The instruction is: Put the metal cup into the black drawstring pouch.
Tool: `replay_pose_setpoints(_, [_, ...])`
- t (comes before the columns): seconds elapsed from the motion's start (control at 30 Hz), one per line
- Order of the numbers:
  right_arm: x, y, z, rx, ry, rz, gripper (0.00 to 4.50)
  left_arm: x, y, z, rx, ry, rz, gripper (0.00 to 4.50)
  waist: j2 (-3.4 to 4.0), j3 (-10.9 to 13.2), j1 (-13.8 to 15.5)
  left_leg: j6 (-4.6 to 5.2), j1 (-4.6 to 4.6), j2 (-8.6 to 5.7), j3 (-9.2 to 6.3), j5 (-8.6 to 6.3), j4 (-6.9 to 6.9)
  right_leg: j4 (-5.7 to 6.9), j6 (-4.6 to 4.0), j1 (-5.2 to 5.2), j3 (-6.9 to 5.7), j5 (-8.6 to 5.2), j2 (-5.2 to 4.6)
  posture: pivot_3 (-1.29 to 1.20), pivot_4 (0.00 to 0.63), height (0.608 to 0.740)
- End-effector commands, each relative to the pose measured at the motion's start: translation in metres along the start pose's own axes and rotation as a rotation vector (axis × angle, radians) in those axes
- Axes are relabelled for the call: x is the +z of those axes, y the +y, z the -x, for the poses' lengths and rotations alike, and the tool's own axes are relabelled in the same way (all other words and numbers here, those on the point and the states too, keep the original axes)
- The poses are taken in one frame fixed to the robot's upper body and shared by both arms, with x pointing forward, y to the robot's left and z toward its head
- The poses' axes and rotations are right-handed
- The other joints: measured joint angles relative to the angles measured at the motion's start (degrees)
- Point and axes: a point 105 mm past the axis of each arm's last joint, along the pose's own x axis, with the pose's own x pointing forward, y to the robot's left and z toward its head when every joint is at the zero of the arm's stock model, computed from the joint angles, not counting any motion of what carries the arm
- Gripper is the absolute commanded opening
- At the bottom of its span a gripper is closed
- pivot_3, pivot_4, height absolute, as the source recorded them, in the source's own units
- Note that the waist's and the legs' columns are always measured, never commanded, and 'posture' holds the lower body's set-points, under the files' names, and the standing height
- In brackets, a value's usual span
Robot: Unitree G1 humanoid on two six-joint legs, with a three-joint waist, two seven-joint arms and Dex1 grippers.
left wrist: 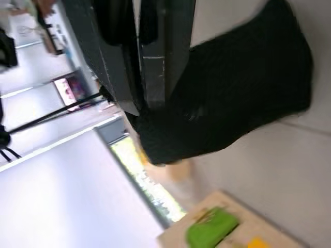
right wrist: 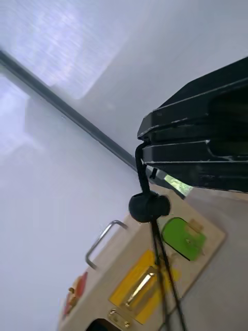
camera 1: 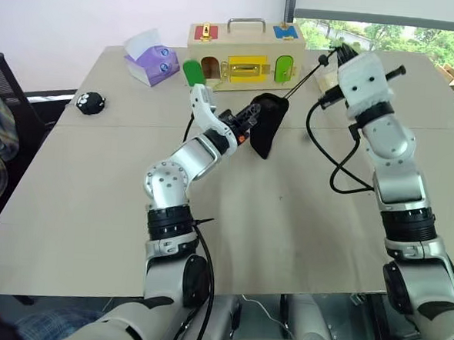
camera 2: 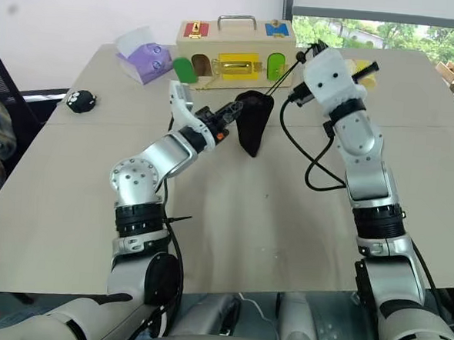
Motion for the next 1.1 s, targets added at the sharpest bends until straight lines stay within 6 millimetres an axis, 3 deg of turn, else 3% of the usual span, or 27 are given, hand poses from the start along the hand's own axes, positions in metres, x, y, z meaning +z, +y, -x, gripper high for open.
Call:
replay_pose_setpoints(0.03, [0.038, -0.001, -0.006, 0.052, -0.148, 0.005, 0.00, 0.004, -0.035, 0.002, -0.137, 0.014, -0.275, 2.08, 0.00, 0.0, 0.0, 0.00, 0.01, 0.00, 0.01, 0.00, -0.02, 0.02, 0.00, 0.00, 0.02, 0.00, -0.01, 0.00, 0.150, 0.710])
replay_pose_setpoints(0.2, [0.061, 0.027, -0.003, 0.222, -0.253, -0.009, 0.00, 0.014, -0.044, -0.003, -0.178, -0.018, -0.539, 2.08, 0.01, 0.0, -0.1, 0.00, 0.05, -0.02, 0.04, 0.00, -0.05, -0.01, -0.01, 0.03, 0.03, 0.00, 0.05, 0.00, 0.150, 0.710])
replay_pose_setpoints(0.37, [0.065, 0.040, 0.003, 0.303, -0.271, -0.003, 0.00, 0.025, -0.052, -0.011, -0.206, -0.067, -0.683, 2.08, 0.01, 0.0, 0.2, 0.00, 0.02, -0.01, -0.03, 0.00, -0.07, -0.04, -0.01, 0.02, -0.03, 0.01, 0.03, 0.00, 0.150, 0.710])
replay_pose_setpoints(0.53, [0.066, 0.044, 0.006, 0.331, -0.272, 0.003, 0.00, 0.030, -0.059, -0.016, -0.237, -0.097, -0.699, 2.08, 0.00, 0.0, 0.1, 0.00, 0.04, -0.01, -0.04, 0.00, -0.11, -0.06, -0.01, 0.02, -0.03, 0.00, 0.02, 0.00, 0.150, 0.710])
replay_pose_setpoints(0.73, [0.066, 0.047, 0.005, 0.347, -0.270, 0.008, 0.00, 0.019, -0.067, -0.015, -0.292, -0.051, -0.739, 2.08, 0.00, 0.0, 0.1, 0.00, 0.04, -0.01, -0.04, 0.00, -0.15, -0.07, -0.01, 0.00, -0.03, 0.00, -0.02, 0.00, 0.150, 0.710])
replay_pose_setpoints(1.1, [0.059, 0.041, 0.003, 0.310, -0.241, 0.014, 0.00, 0.021, -0.058, -0.010, -0.278, -0.007, -0.840, 2.08, 0.01, 0.0, 0.0, 0.00, 0.05, -0.01, -0.04, 0.00, -0.20, -0.07, -0.01, 0.00, -0.03, 0.00, -0.02, 0.00, 0.150, 0.710])
